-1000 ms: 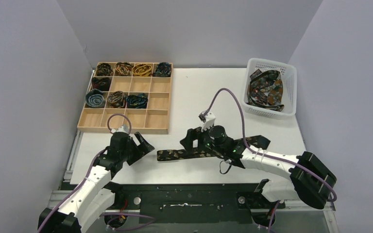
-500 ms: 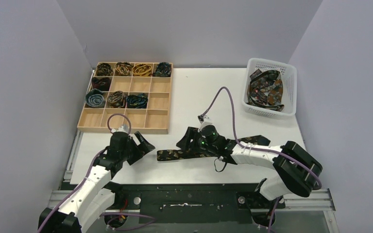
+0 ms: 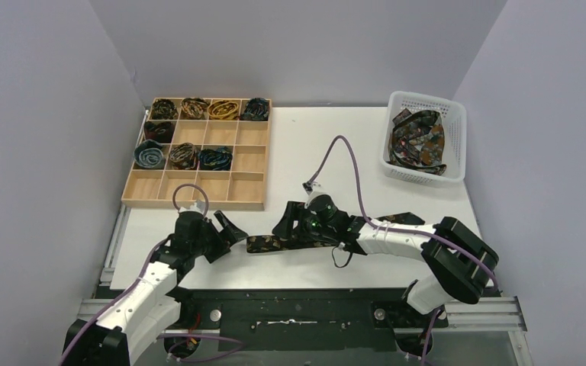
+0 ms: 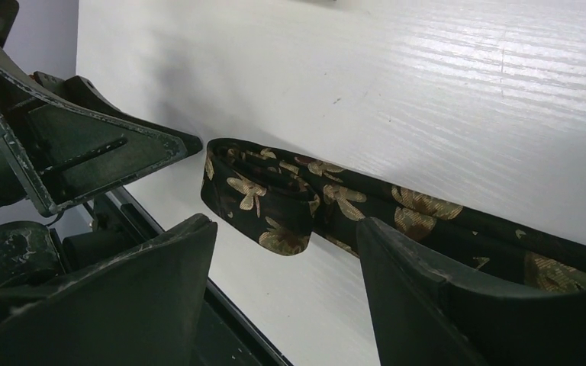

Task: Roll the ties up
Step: Roll the tie at the center of the board.

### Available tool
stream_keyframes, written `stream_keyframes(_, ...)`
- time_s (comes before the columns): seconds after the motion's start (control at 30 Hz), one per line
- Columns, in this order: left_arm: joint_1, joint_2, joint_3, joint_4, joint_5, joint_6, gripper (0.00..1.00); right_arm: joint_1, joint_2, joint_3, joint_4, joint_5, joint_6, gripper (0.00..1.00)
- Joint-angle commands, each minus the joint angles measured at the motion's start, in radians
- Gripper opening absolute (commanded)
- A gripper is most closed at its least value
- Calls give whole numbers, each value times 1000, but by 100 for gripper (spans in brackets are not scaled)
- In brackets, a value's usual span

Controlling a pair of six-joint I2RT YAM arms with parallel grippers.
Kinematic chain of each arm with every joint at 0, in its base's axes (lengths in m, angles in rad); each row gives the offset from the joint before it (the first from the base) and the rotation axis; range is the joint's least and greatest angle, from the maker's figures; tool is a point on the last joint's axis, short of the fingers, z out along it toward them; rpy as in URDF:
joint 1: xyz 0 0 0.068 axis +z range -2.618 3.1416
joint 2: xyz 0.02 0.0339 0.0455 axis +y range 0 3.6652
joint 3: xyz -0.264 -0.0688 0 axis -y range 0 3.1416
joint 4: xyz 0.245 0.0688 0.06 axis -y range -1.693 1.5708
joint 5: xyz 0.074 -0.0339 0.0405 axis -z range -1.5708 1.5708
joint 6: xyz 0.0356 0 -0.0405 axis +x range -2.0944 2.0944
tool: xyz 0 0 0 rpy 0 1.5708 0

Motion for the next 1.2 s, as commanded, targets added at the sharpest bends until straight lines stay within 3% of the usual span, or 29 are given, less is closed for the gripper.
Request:
stream_keyframes(0.0, 7, 23, 9, 80, 39, 12, 80, 10, -2, 56, 22, -29, -44, 69)
stream_keyframes(0.27, 8, 12, -20, 124, 81, -2, 79, 49, 70, 50, 78, -63, 8, 54)
stream_keyframes(0.47, 7, -22, -51, 175, 102, -42, 79, 27, 77, 33, 78, -67, 20, 50)
stream_keyframes(0.9, 7, -81, -61, 110, 109, -36, 76, 15, 109, 20, 93, -97, 31, 32)
stream_keyframes(1.07, 8, -91, -66, 113, 129, -35, 76, 5, 125, 1, 126, -108, 48, 27)
stream_keyframes(1.17, 7, -99, -74, 100, 138, -31, 75, -4, 132, 1, 132, -121, 51, 30)
